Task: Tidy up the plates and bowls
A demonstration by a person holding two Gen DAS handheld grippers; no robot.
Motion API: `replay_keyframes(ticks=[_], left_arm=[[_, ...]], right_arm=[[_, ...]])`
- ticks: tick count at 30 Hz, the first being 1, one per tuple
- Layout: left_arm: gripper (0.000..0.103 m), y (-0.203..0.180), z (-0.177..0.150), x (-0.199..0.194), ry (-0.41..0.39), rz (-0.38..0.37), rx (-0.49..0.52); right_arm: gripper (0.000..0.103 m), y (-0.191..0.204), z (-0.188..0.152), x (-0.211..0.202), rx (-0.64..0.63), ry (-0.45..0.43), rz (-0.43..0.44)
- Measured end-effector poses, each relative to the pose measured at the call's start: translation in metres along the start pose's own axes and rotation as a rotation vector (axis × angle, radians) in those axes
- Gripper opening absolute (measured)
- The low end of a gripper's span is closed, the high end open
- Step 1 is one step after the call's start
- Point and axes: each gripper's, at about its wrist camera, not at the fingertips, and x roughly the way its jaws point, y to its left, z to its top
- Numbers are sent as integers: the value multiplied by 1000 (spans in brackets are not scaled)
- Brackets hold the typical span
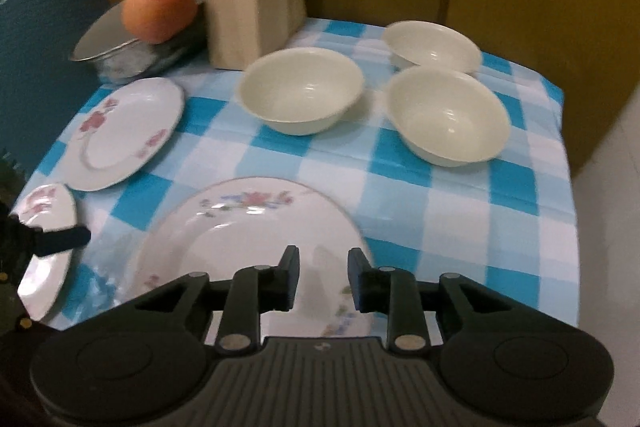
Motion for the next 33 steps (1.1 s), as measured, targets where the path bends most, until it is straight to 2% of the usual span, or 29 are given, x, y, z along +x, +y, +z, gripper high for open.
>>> replay_keyframes(ticks=[5, 10, 16, 21, 25, 29, 33], left_arm=[[102, 11, -1, -21, -59, 86, 10], [103, 58, -4, -36, -58, 151, -95], [103, 144, -25, -35, 8, 249, -294], [103, 181, -47, -28, 76, 311, -354], [103, 202, -60, -35, 77, 304, -390], [103, 218, -71, -27, 114, 274, -464], [103, 218, -76, -21, 131, 253, -455]], right_arm=[[30, 30, 3, -6, -19, -12, 66], [33, 61, 8, -6, -31, -11, 141], [35, 101, 10, 4, -49, 7, 195], [35, 135, 3, 21, -75, 67, 238], [35, 154, -5, 36, -74, 112, 271], [35, 164, -9, 44, -70, 135, 307], [35, 172, -11, 46, -78, 139, 336]])
